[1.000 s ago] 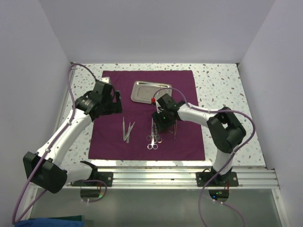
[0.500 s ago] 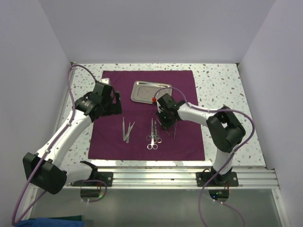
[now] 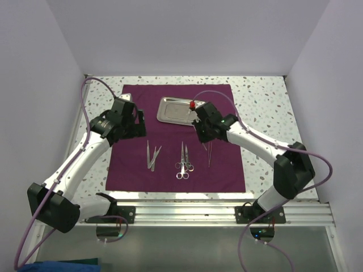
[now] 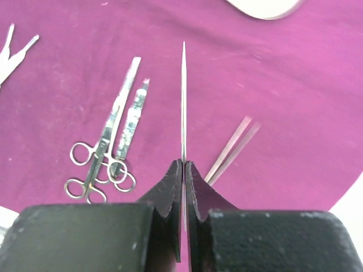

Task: Open and lay out the surgical kit
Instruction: Pick up the medical item from the surgical kit, then place the medical item in the surgical kit, then pick up the medical item from the container.

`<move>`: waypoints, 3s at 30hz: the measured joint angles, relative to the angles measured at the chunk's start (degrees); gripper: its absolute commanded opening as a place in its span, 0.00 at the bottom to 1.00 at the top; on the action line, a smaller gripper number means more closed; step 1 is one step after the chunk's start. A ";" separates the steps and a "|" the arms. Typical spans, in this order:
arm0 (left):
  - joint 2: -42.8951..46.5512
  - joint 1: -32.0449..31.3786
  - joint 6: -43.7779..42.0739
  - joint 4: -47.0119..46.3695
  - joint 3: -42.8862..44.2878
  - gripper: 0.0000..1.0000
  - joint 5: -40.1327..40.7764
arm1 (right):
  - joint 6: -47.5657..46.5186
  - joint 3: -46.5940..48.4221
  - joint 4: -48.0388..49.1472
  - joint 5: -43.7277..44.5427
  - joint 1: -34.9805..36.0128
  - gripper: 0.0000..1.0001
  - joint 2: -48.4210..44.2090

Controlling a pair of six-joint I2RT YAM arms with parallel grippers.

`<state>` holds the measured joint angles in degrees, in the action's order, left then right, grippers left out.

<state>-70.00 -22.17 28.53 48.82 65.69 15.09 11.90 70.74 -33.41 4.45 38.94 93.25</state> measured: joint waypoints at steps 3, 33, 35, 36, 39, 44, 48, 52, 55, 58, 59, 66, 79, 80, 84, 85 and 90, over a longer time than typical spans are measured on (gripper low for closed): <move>0.00 0.00 0.07 -0.13 0.00 0.99 -0.20 | 2.67 -2.75 -0.07 2.82 -0.52 0.00 -3.93; 4.24 0.02 2.62 -0.07 -2.32 0.99 -2.12 | 12.41 -4.37 -5.77 5.84 -1.18 0.62 -1.70; 4.24 0.02 2.58 0.15 -2.64 0.99 -1.84 | 11.89 1.60 -6.58 6.36 -1.20 0.62 -1.27; 4.22 0.02 2.58 0.15 -2.69 1.00 -1.75 | 11.63 5.25 -6.93 6.58 -1.27 0.62 -0.46; 4.22 0.04 2.40 0.15 -2.69 0.99 -1.22 | 10.95 16.17 -6.56 6.71 -1.60 0.61 4.76; 4.22 0.04 2.19 0.35 -2.64 0.99 -0.17 | 10.43 31.61 -6.64 7.08 -2.86 0.61 18.82; 4.72 0.04 1.97 0.81 -2.67 0.99 0.37 | 10.40 46.45 -9.49 8.52 -4.59 0.61 33.68; 6.82 0.04 1.97 1.38 -2.84 0.99 0.55 | 10.62 59.54 -11.65 9.81 -5.92 0.61 45.64; 8.50 0.04 1.92 1.49 -3.08 0.99 0.57 | 11.28 65.46 -12.72 10.19 -6.75 0.61 51.15; 9.01 0.04 1.77 1.68 -3.37 0.99 0.59 | 12.41 68.02 -12.63 10.62 -7.58 0.61 54.42; 9.01 0.04 1.60 1.70 -3.48 1.00 0.59 | 12.76 68.11 -12.61 10.71 -7.87 0.61 54.95; 9.01 0.04 -0.98 2.08 -3.61 0.99 1.38 | 14.34 70.25 -12.28 11.37 -8.98 0.57 57.13; 8.98 0.04 -3.65 2.05 -3.82 1.00 1.90 | 16.87 70.44 -11.63 12.15 -9.11 0.00 57.90; 8.98 0.04 -3.69 2.08 -3.87 1.00 1.88 | 16.87 70.44 -11.47 12.11 -9.11 0.00 57.88; 8.98 0.04 -3.91 2.08 -4.26 0.99 1.81 | 16.65 70.38 -8.70 10.88 -9.09 0.00 57.88; 8.98 0.04 -3.93 2.08 -4.37 1.00 1.79 | 16.52 70.34 -7.32 10.58 -9.03 0.00 57.88; 8.66 0.04 -4.11 2.05 -4.42 0.99 1.84 | 15.19 69.29 -1.36 9.29 -8.92 0.00 55.98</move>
<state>-61.34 -22.13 24.43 50.87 61.28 16.93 27.09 140.03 -34.76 13.74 30.02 149.23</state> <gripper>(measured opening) 0.994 0.042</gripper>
